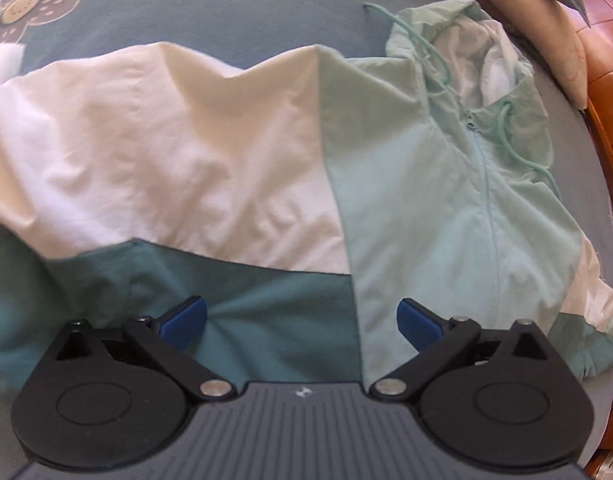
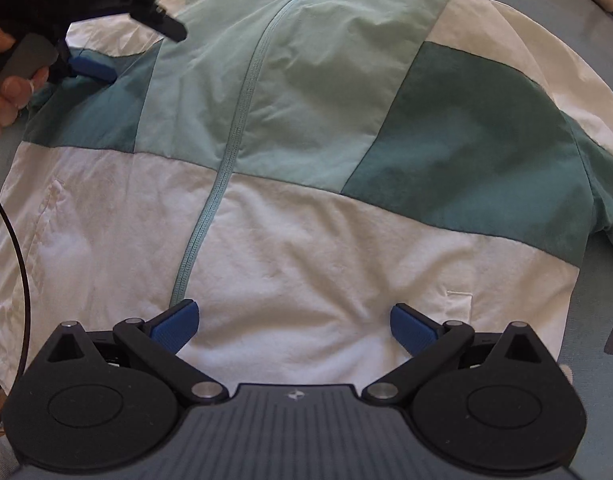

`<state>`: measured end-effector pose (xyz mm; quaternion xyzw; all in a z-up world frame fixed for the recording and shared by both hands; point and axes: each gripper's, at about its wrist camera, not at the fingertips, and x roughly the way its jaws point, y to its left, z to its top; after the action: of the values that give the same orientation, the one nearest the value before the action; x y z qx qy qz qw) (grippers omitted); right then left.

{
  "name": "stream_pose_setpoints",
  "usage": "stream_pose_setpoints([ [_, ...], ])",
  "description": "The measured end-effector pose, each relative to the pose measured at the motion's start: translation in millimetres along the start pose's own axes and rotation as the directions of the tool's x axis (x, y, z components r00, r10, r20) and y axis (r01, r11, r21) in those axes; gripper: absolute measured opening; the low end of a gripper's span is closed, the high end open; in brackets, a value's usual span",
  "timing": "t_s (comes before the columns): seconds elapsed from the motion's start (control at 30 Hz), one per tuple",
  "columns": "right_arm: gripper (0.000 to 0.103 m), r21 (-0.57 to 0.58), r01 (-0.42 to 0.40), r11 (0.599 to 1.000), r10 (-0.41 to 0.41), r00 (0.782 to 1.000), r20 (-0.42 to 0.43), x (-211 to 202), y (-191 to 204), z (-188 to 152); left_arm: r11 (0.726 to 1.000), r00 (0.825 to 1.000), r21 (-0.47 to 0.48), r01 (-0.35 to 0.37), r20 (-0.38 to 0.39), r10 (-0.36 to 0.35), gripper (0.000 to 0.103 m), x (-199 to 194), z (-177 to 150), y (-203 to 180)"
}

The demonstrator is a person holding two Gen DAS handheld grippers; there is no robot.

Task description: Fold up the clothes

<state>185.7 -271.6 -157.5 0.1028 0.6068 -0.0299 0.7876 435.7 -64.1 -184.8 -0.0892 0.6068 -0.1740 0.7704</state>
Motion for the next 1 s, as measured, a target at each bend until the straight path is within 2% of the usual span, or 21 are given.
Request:
stream_pose_setpoints([
  [0.03, 0.103, 0.022, 0.000, 1.000, 0.000, 1.000, 0.013, -5.7, -8.2, 2.5, 1.000, 1.000, -0.018, 0.016, 0.018, -0.016, 0.098, -6.6, -5.5, 9.7],
  [0.1, 0.102, 0.052, -0.001, 0.999, -0.002, 0.999, 0.042, -18.1, -28.0, 10.3, 0.999, 1.000, -0.033, -0.003, 0.008, 0.004, 0.094, -16.0, -11.5, 19.4],
  [0.17, 0.101, 0.035, -0.006, 0.999, 0.003, 0.996, 0.087, -32.8, -55.2, 26.2, 0.999, 0.999, -0.033, -0.028, -0.018, 0.027, 0.094, -20.1, -13.5, 17.1],
  [0.23, 0.095, -0.024, 0.004, 1.000, 0.000, 0.990, 0.140, -42.8, -80.7, 59.0, 0.999, 0.998, -0.018, -0.041, -0.042, 0.041, 0.094, -22.1, -13.3, 7.9],
  [0.37, 0.085, -0.182, 0.056, 0.982, -0.012, 0.971, 0.237, -53.1, -122.0, 128.3, 0.996, 1.000, 0.088, 0.027, -0.002, -0.027, 0.094, -25.9, -11.7, -30.5],
  [0.43, 0.072, -0.272, 0.064, 0.960, 0.011, 0.964, 0.265, -51.6, -139.5, 161.1, 0.987, 0.998, 0.153, 0.049, 0.025, -0.054, 0.094, -23.3, -12.1, -56.2],
  [0.47, 0.069, -0.317, 0.071, 0.946, 0.021, 0.961, 0.277, -48.9, -143.8, 173.8, 0.983, 0.997, 0.175, 0.061, 0.034, -0.068, 0.094, -20.9, -13.6, -66.8],
  [0.5, 0.067, -0.370, 0.065, 0.927, 0.041, 0.962, 0.271, -41.3, -145.8, 186.2, 0.977, 0.996, 0.198, 0.077, 0.038, -0.086, 0.094, -17.1, -15.7, -78.0],
  [0.57, 0.067, -0.511, 0.054, 0.858, 0.072, 0.972, 0.224, -21.8, -146.8, 210.4, 0.968, 0.994, 0.228, 0.100, 0.028, -0.109, 0.094, -8.0, -23.3, -91.8],
  [0.67, 0.067, -0.661, -0.030, 0.750, 0.114, 0.990, 0.085, 8.9, -146.7, 232.8, 0.958, 0.993, 0.265, 0.114, 0.003, -0.119, 0.094, 6.9, -34.4, -103.9],
  [0.73, 0.067, -0.691, -0.089, 0.717, 0.134, 0.991, 0.011, 25.2, -147.0, 239.1, 0.953, 0.995, 0.287, 0.101, -0.005, -0.104, 0.094, 13.3, -42.5, -107.2],
  [0.8, 0.067, -0.666, -0.175, 0.725, 0.163, 0.983, -0.082, 39.9, -150.3, 245.9, 0.948, 0.996, 0.304, 0.090, -0.007, -0.093, 0.094, 15.9, -47.2, -108.2],
  [0.87, 0.051, -0.616, -0.245, 0.748, 0.192, 0.969, -0.152, 47.3, -155.2, 247.7, 0.948, 0.996, 0.307, 0.087, -0.007, -0.089, 0.094, 16.4, -47.7, -107.8],
  [0.9, 0.039, -0.596, -0.269, 0.757, 0.211, 0.963, -0.167, 45.6, -157.6, 245.2, 0.950, 0.996, 0.300, 0.089, -0.011, -0.090, 0.096, 16.7, -46.2, -107.4],
  [0.93, 0.019, -0.581, -0.279, 0.764, 0.222, 0.960, -0.168, 41.2, -160.4, 240.8, 0.951, 0.996, 0.294, 0.093, -0.017, -0.092, 0.096, 17.6, -44.4, -107.3],
  [1.0, 0.011, -0.552, -0.276, 0.786, 0.236, 0.961, -0.144, 27.5, -167.7, 230.5, 0.952, 0.995, 0.290, 0.095, -0.025, -0.092, 0.096, 18.4, -41.7, -106.6],
])
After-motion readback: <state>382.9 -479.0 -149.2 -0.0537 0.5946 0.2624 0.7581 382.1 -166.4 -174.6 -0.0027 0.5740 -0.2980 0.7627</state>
